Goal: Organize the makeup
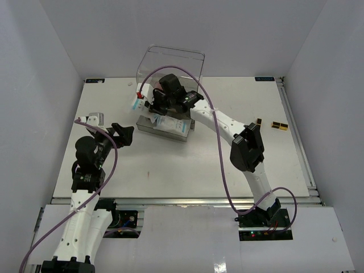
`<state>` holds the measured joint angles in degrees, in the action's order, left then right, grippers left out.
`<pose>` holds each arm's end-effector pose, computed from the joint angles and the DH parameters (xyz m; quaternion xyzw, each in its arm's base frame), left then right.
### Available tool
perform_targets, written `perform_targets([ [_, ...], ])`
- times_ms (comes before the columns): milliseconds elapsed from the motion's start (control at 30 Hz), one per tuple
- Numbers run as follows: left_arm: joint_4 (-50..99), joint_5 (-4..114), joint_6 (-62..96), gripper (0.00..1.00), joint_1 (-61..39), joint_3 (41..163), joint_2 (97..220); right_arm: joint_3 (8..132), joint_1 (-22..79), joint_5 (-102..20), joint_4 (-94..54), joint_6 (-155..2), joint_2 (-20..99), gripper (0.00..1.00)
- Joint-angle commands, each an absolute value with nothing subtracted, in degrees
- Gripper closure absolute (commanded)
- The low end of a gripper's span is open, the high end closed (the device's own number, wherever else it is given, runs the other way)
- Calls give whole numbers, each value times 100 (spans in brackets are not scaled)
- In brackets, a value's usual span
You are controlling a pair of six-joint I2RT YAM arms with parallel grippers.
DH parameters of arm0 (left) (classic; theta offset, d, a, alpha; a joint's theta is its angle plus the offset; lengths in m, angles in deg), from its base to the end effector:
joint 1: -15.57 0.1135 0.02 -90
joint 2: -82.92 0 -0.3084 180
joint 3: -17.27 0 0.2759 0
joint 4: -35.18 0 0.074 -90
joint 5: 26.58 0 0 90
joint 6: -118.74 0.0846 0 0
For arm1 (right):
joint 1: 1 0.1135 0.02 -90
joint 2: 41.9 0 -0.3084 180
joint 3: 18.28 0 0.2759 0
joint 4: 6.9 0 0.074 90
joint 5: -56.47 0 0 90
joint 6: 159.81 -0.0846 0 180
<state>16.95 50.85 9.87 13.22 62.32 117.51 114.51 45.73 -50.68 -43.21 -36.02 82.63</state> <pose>0.1916 -0.0263 0.3175 -0.0363 0.7514 -0.2014 0.6273 0.3962 0.4573 0.3344 -0.6065 0.5974 0.1844 0.4913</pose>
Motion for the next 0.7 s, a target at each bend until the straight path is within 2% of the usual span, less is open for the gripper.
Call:
perform_targets([
  [0, 1558, 5332, 1138, 7, 1346, 6317, 11645, 11915, 4719, -4741, -3606, -3854, 8515, 82],
  [467, 1568, 5349, 1143, 5, 1346, 6304, 11499, 11240, 4727, -4909, -3462, -3435, 8889, 71],
  [667, 1569, 5352, 1139, 5, 1346, 6305, 11500, 11307, 4710, -4906, -3877, -3264, 8994, 71],
])
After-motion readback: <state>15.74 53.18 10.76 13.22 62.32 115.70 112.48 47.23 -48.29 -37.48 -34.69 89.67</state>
